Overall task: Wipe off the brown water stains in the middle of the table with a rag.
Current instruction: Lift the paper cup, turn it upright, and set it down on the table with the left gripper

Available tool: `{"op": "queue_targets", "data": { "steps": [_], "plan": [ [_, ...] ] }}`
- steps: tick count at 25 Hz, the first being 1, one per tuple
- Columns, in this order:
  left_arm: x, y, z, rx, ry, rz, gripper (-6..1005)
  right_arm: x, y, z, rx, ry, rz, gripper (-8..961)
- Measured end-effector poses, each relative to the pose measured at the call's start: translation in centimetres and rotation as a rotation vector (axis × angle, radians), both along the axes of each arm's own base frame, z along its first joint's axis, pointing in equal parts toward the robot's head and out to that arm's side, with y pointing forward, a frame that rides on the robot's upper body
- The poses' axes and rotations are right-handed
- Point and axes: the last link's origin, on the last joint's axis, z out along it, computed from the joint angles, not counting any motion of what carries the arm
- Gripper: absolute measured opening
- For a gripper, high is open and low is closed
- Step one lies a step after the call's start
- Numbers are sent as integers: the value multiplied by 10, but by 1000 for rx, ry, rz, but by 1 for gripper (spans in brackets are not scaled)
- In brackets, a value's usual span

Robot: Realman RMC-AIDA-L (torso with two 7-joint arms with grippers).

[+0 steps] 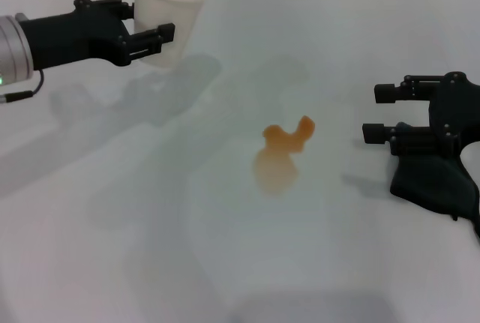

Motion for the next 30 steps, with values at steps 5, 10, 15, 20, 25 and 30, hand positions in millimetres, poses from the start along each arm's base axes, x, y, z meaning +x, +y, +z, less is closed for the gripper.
{"op": "queue_targets", "data": {
  "steps": [5, 10, 15, 20, 25, 30],
  "plan": [
    [-16, -2, -15, 56, -11, -28, 555, 3, 3, -1, 22, -11, 4, 690],
    [-28, -6, -32, 103, -16, -56, 556, 6, 5, -2, 45, -20, 5, 690],
    [-36, -11, -45, 122, 1, -73, 555, 9, 9, -3, 69, -31, 1, 690],
    [-40, -14, -57, 115, 10, -73, 555, 9, 10, -2, 79, -30, -2, 690],
    [-44, -18, -69, 97, 30, -75, 553, 10, 10, -3, 85, -41, 12, 690],
    [-50, -25, -79, 83, 45, -68, 554, 10, 10, -3, 88, -46, 19, 690]
  ]
}}
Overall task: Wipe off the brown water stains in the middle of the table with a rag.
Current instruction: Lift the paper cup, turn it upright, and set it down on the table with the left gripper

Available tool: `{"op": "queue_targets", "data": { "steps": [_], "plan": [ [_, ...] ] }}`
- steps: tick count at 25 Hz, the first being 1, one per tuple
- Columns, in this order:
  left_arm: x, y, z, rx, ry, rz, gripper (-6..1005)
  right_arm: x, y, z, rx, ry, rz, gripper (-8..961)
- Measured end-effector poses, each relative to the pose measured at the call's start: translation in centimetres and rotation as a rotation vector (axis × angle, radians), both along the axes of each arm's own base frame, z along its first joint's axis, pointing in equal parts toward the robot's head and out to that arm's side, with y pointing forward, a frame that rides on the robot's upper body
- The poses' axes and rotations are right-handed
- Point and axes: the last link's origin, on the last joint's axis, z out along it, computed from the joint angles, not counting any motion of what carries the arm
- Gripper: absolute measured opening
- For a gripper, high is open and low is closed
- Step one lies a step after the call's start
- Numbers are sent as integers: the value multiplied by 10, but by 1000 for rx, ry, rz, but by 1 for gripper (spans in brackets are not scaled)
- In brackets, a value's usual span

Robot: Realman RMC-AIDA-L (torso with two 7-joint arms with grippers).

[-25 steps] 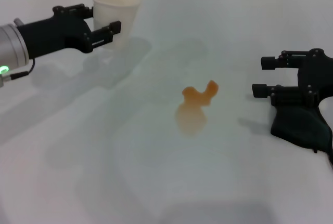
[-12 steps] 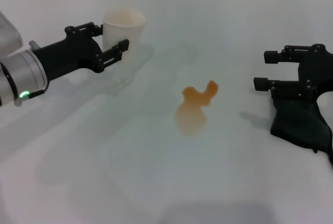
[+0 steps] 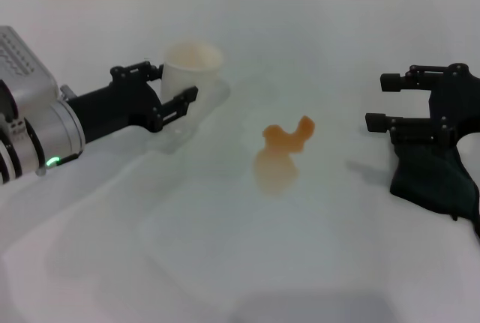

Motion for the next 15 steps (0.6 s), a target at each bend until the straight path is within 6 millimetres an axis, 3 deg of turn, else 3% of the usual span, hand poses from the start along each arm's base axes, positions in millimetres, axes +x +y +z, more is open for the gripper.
{"op": "queue_targets", "data": {
  "steps": [15],
  "plan": [
    [-9, -11, -9, -29, 22, 7, 557, -2, -1, -3, -11, -7, 10, 690]
  ]
}}
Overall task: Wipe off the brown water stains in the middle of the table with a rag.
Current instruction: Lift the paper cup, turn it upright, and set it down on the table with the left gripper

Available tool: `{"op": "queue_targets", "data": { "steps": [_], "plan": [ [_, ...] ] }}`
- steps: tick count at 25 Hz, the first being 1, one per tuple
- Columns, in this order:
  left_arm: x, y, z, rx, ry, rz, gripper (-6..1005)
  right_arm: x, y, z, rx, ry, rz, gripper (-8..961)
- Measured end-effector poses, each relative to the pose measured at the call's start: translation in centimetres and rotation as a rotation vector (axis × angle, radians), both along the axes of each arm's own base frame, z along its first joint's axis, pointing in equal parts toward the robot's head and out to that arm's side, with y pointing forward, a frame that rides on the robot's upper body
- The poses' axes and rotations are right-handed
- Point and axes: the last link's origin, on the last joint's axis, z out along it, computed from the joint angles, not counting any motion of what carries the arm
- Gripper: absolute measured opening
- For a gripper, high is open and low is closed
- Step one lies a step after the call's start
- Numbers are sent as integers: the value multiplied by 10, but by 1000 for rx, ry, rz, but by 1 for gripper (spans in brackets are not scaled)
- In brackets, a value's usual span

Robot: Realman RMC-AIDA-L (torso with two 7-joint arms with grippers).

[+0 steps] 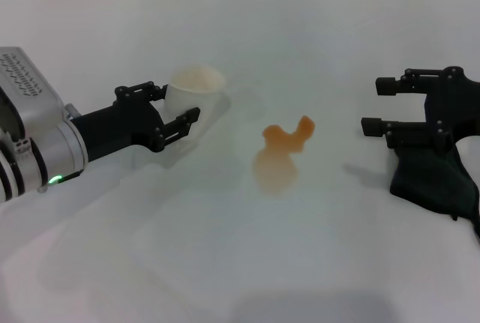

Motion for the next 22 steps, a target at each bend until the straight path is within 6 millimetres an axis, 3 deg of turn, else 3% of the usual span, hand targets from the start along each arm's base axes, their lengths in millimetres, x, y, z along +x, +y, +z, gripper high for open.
{"op": "queue_targets", "data": {
  "steps": [14, 22],
  "plan": [
    [-2, -3, -1, -15, 8, -2, 563, -2, -1, -2, -10, -3, 9, 690],
    [-4, -11, -5, -54, 16, 0, 628, -1, -2, -2, -11, -3, 5, 690]
  ]
}}
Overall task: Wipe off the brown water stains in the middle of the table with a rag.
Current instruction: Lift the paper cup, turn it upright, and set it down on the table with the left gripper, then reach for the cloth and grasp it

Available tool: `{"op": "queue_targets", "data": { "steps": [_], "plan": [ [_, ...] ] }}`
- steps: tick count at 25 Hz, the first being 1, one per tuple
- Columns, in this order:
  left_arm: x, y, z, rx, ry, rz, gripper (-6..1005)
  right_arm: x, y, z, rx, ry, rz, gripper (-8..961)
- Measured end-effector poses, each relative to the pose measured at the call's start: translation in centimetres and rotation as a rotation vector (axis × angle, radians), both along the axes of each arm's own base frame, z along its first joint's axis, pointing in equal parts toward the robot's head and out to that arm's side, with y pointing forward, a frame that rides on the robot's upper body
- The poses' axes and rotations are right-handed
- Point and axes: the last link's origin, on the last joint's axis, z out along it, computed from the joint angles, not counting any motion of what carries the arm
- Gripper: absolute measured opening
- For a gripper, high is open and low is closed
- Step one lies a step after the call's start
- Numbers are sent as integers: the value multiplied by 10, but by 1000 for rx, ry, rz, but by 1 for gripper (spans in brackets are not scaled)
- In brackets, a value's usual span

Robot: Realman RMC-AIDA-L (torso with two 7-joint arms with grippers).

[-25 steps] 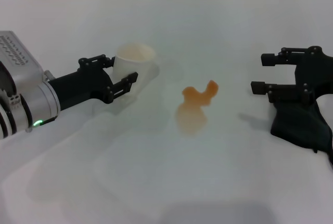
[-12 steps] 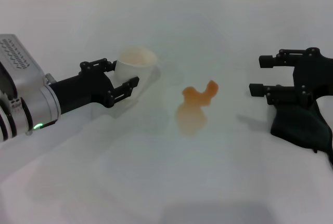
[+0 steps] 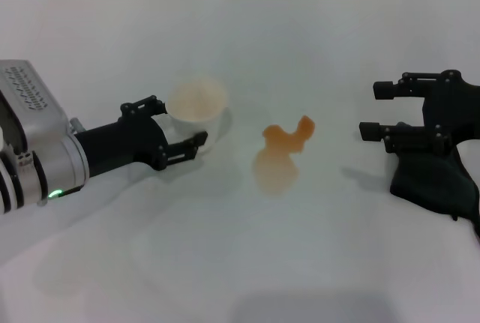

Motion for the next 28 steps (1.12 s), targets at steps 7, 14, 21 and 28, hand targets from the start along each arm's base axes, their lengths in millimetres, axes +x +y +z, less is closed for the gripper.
{"op": "queue_targets", "data": {
  "steps": [7, 14, 21, 28],
  "plan": [
    [-12, -18, 1, -29, 22, 20, 763, 0, -2, -2, -13, 0, 4, 690],
    [-22, -29, 21, 11, -12, 65, 883, -1, -3, -3, -18, 3, 9, 690],
    [-3, -31, 61, 111, -133, 3, 883, -8, -6, -5, -36, 38, 27, 690],
    [26, -20, 99, 217, -250, -71, 884, -14, -5, -2, -27, 95, 27, 690]
  ]
}}
